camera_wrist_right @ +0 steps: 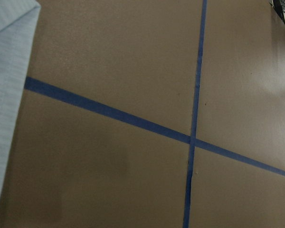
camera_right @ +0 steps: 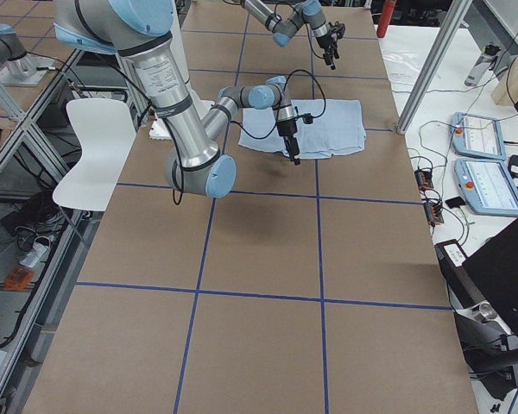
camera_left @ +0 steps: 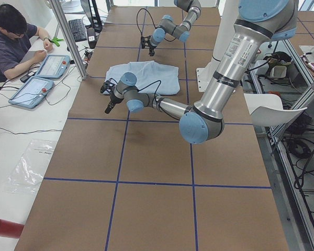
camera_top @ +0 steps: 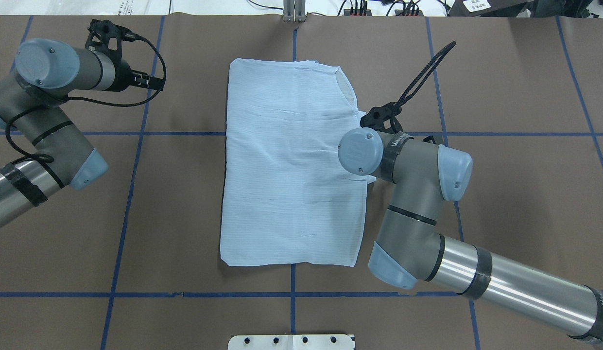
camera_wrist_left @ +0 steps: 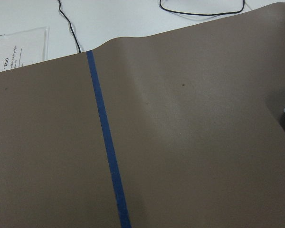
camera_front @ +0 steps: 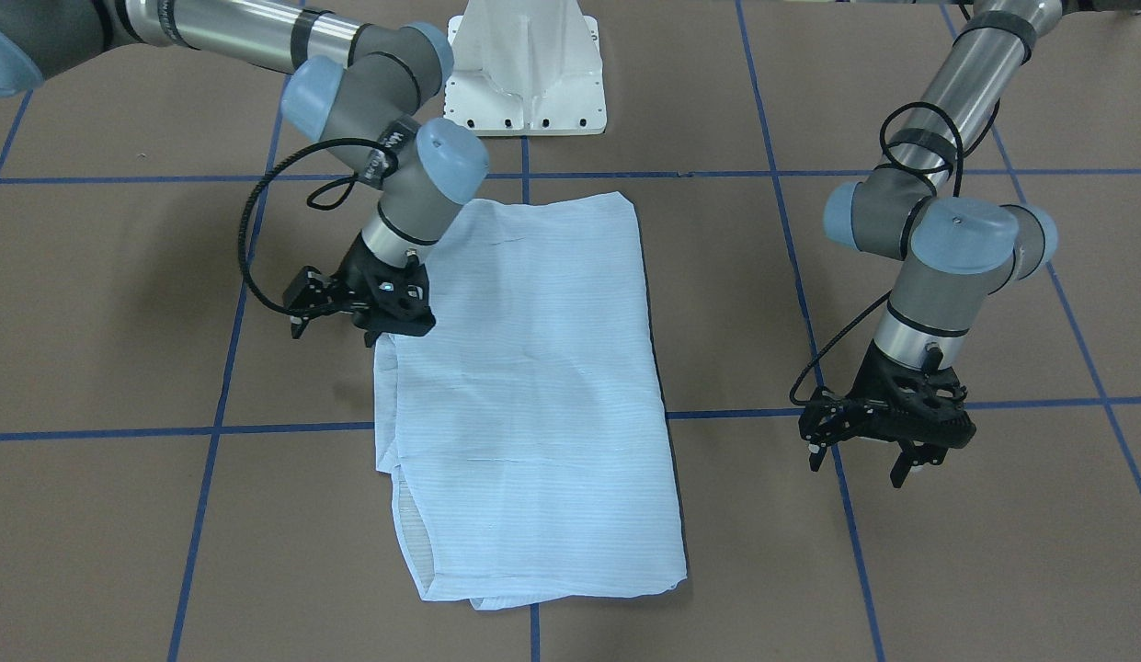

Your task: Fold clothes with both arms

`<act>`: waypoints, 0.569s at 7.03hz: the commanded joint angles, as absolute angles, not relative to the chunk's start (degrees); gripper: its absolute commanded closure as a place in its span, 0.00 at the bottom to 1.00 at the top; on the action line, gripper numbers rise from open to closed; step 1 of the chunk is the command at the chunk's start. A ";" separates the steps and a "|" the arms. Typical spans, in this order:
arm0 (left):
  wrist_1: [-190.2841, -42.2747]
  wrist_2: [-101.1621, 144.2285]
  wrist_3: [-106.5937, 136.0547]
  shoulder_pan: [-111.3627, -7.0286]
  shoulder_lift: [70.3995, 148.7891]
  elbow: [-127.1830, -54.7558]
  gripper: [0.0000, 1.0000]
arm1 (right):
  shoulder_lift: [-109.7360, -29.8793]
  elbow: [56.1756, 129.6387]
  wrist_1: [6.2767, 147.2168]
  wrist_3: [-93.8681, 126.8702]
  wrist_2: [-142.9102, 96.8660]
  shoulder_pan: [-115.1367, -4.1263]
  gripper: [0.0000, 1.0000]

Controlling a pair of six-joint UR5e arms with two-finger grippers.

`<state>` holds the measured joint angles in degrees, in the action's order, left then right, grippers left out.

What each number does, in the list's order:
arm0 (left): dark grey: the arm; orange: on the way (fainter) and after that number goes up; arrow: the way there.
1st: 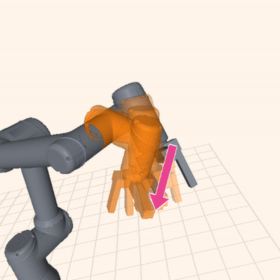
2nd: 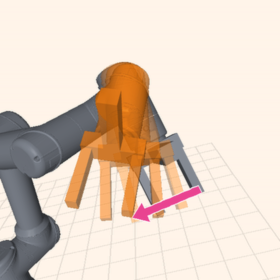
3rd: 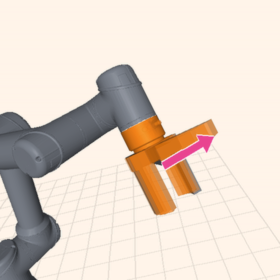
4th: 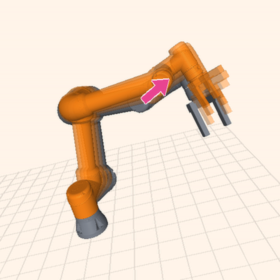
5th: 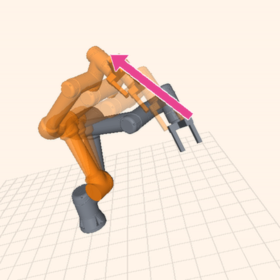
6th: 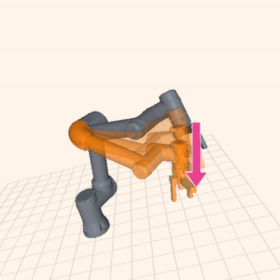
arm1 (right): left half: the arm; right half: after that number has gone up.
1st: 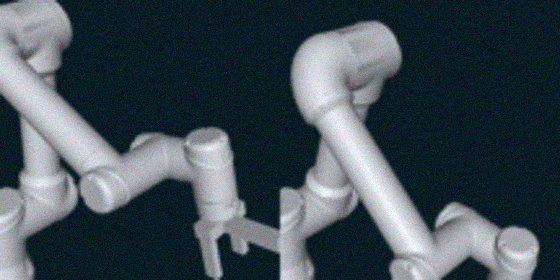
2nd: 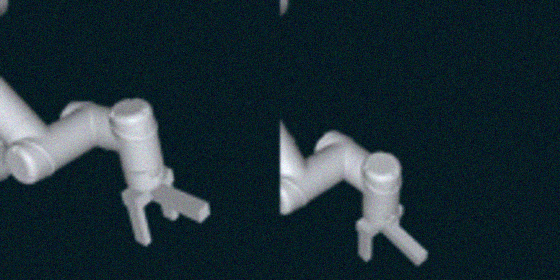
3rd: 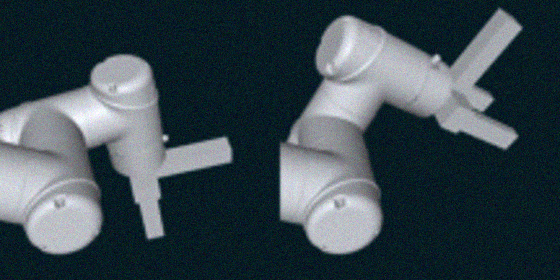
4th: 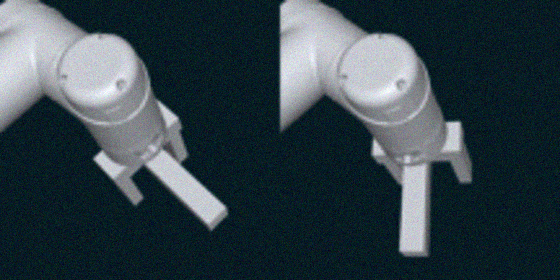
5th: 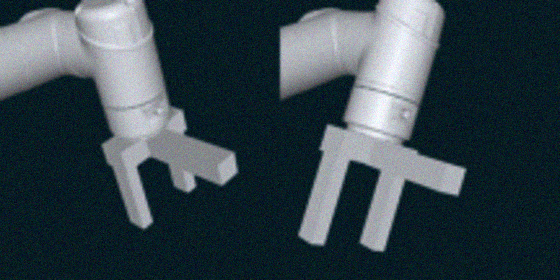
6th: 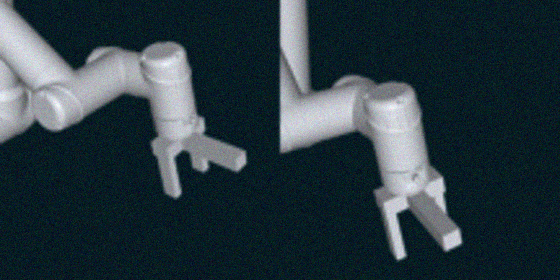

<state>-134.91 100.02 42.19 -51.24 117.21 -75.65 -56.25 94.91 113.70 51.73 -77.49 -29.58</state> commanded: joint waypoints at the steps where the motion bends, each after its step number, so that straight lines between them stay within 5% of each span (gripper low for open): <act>1: -134.91 100.11 42.19 -51.24 117.25 -76.28 0.00 | -58.10 96.76 104.11 51.76 -77.95 -30.06 0.00; 4: -133.51 101.59 48.33 -48.27 111.92 -86.42 0.00 | -67.19 113.32 92.85 60.50 -87.80 -30.59 0.00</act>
<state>-134.07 100.54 46.39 -49.92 115.18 -80.97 -62.86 106.71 96.87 55.59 -85.73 -30.64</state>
